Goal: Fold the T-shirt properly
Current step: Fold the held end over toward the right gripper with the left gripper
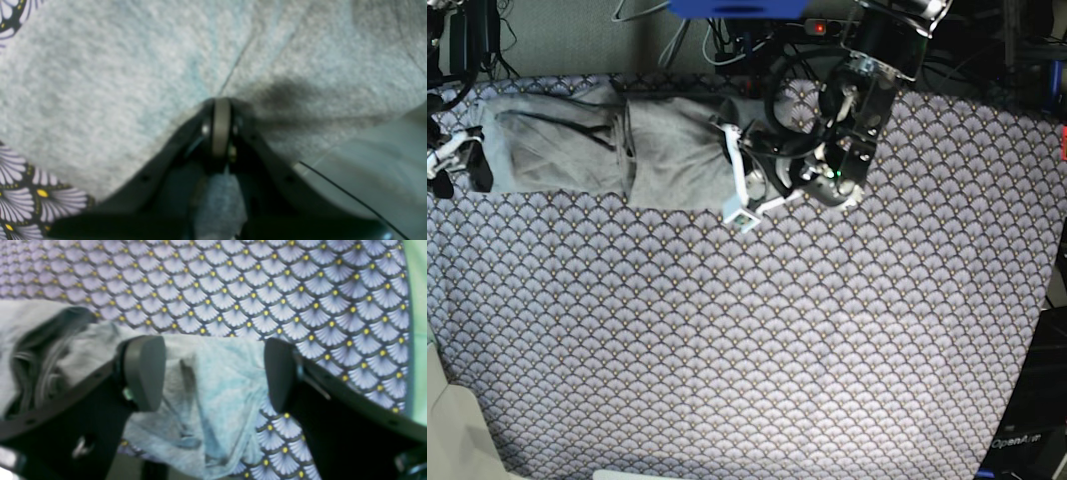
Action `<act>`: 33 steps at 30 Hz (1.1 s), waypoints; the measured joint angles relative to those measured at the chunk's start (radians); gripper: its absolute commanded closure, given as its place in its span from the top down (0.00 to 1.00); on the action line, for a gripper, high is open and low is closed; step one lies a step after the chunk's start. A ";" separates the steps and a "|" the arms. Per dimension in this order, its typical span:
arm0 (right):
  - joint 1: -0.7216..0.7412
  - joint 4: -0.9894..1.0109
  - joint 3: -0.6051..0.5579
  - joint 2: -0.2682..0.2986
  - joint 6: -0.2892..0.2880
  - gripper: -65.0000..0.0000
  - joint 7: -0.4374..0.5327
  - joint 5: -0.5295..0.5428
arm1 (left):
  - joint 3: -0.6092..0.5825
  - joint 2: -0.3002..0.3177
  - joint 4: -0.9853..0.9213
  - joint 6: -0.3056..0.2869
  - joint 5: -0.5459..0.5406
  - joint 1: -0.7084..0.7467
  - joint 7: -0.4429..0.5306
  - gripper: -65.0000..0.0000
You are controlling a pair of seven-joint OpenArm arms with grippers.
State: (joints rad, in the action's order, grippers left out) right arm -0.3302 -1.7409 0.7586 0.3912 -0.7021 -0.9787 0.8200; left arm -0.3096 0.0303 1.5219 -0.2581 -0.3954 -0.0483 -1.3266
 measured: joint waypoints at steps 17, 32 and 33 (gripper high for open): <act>0.071 0.353 0.002 0.040 0.007 0.72 -0.002 0.012 | 0.000 0.003 0.074 0.003 0.049 -0.003 -0.018 0.00; -0.003 0.412 -0.004 0.038 0.007 0.72 0.099 0.014 | 0.006 0.006 0.153 0.003 0.048 -0.002 -0.015 0.00; -0.011 0.412 -0.005 0.037 0.007 0.72 0.097 0.014 | 0.006 0.006 0.167 0.003 0.049 -0.002 -0.016 0.00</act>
State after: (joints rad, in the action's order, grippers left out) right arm -0.3408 -1.3285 0.7532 0.4286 -0.6949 -0.8814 0.8345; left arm -0.3031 0.0364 1.6890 -0.2546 -0.3466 -0.0505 -1.3426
